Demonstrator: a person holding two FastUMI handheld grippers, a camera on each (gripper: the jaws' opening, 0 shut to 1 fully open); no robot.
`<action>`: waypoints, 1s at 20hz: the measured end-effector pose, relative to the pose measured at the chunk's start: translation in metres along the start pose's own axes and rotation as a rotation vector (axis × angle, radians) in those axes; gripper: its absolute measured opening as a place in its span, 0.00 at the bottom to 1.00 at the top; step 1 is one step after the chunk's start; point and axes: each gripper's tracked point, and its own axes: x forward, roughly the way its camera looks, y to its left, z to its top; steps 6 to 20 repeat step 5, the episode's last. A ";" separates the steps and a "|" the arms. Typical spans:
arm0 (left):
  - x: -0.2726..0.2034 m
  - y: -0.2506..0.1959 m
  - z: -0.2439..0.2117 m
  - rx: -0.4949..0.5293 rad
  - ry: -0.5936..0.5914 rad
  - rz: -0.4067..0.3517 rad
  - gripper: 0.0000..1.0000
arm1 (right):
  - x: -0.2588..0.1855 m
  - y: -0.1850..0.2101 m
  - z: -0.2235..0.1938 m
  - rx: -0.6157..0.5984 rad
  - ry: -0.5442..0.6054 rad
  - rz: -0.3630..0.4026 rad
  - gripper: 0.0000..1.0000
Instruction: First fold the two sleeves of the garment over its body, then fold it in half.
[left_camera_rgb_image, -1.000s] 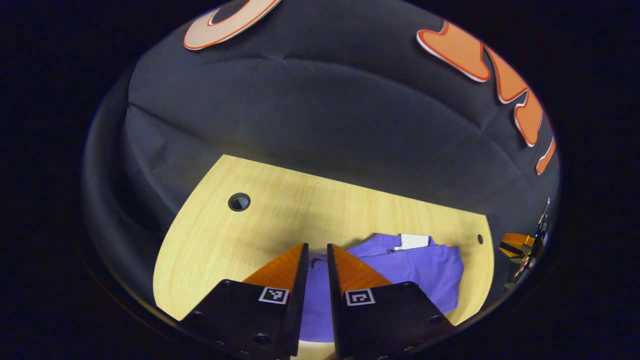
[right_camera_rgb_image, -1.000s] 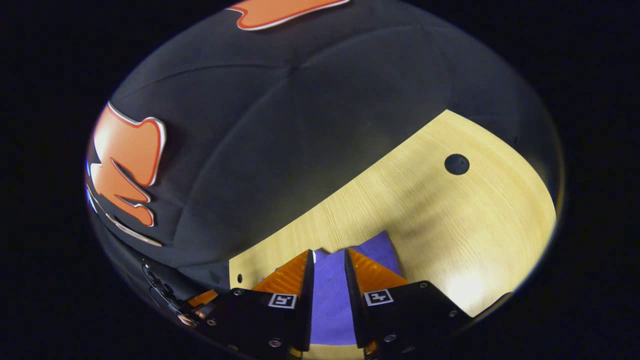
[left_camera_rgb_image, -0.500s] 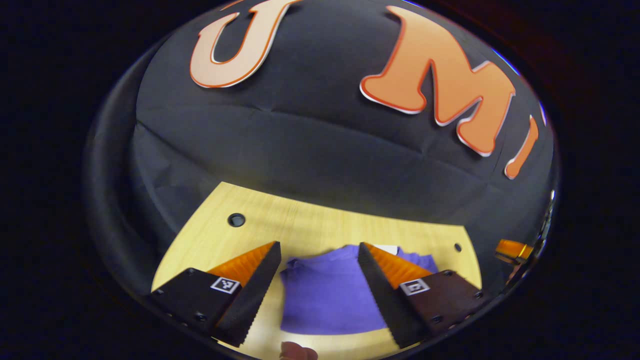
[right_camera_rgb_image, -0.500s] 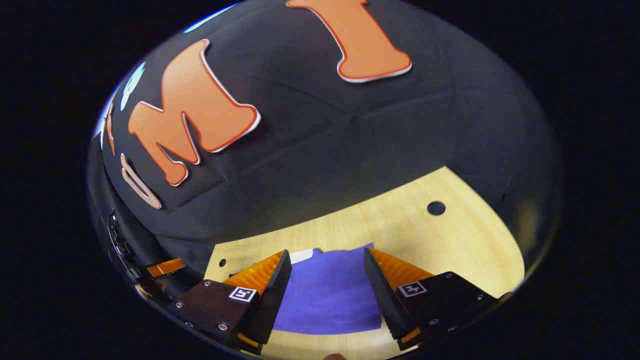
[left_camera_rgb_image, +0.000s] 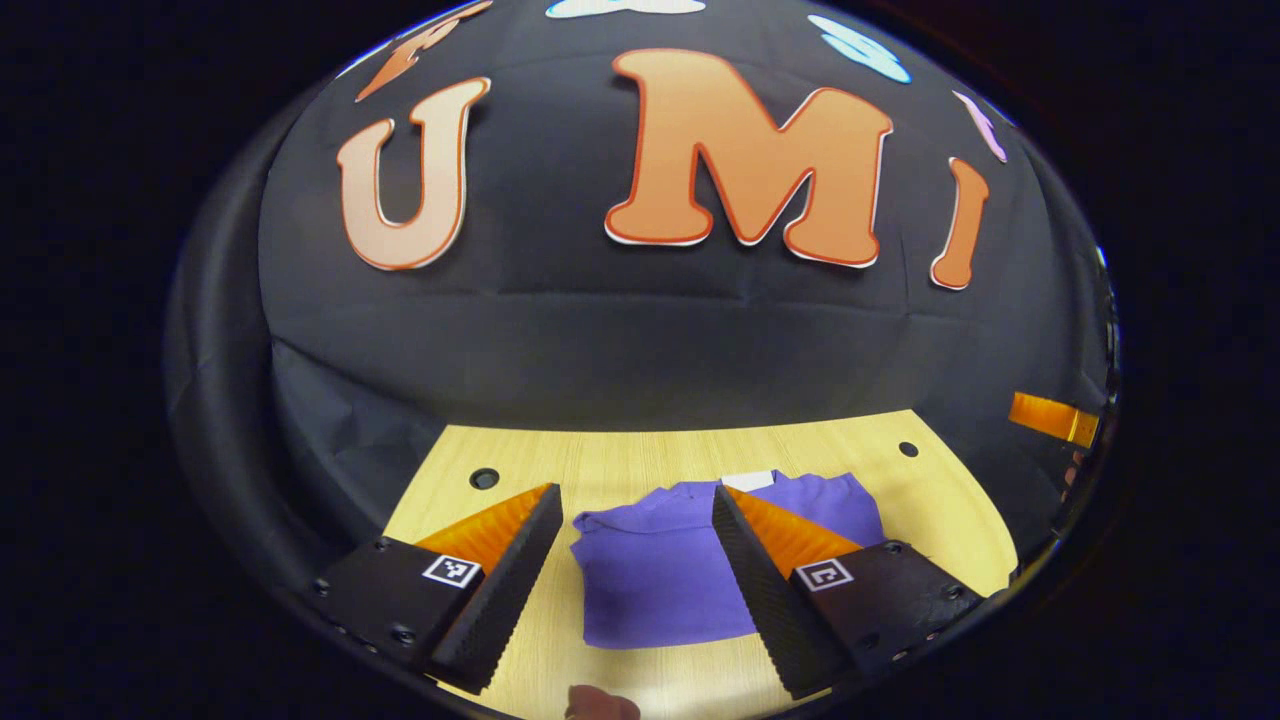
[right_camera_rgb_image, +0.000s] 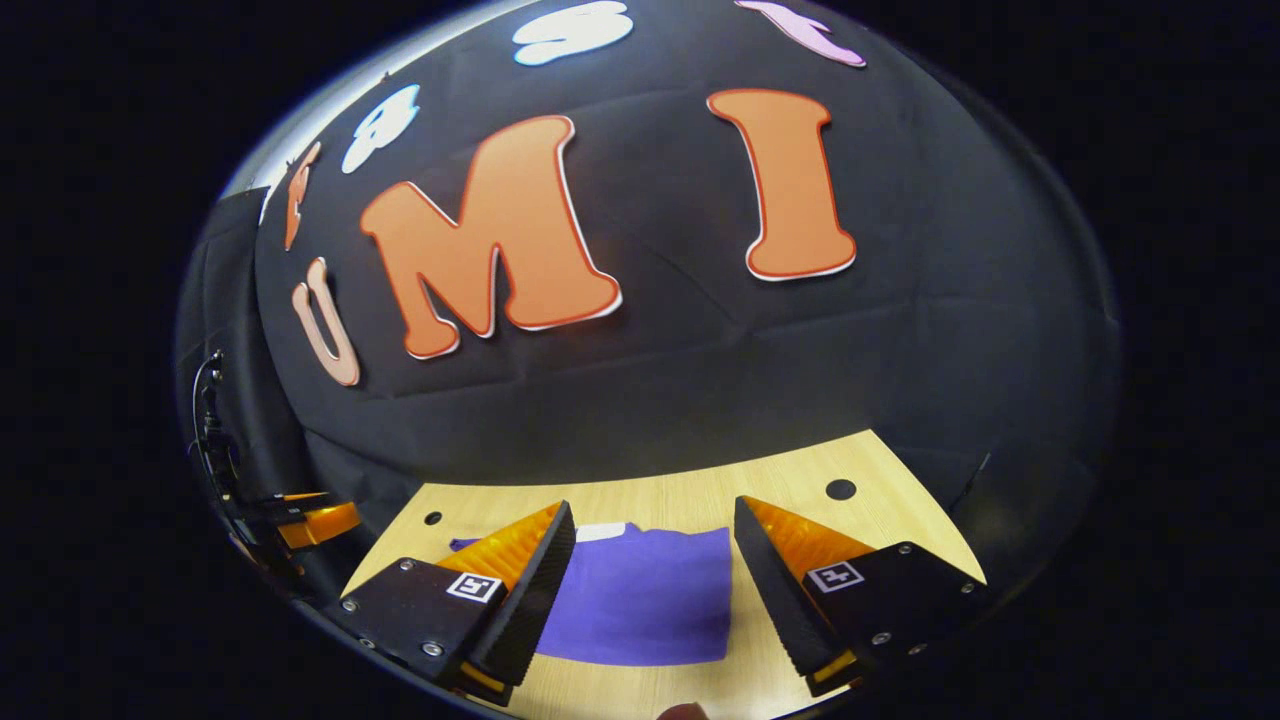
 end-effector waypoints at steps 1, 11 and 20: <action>-0.012 -0.003 0.003 -0.002 -0.031 0.004 0.98 | -0.005 0.006 0.000 0.002 -0.003 0.013 0.95; -0.041 -0.007 0.012 -0.047 -0.111 0.028 0.98 | -0.024 0.011 0.005 -0.056 -0.037 0.009 0.95; -0.041 -0.007 0.012 -0.047 -0.111 0.028 0.98 | -0.024 0.011 0.005 -0.056 -0.037 0.009 0.95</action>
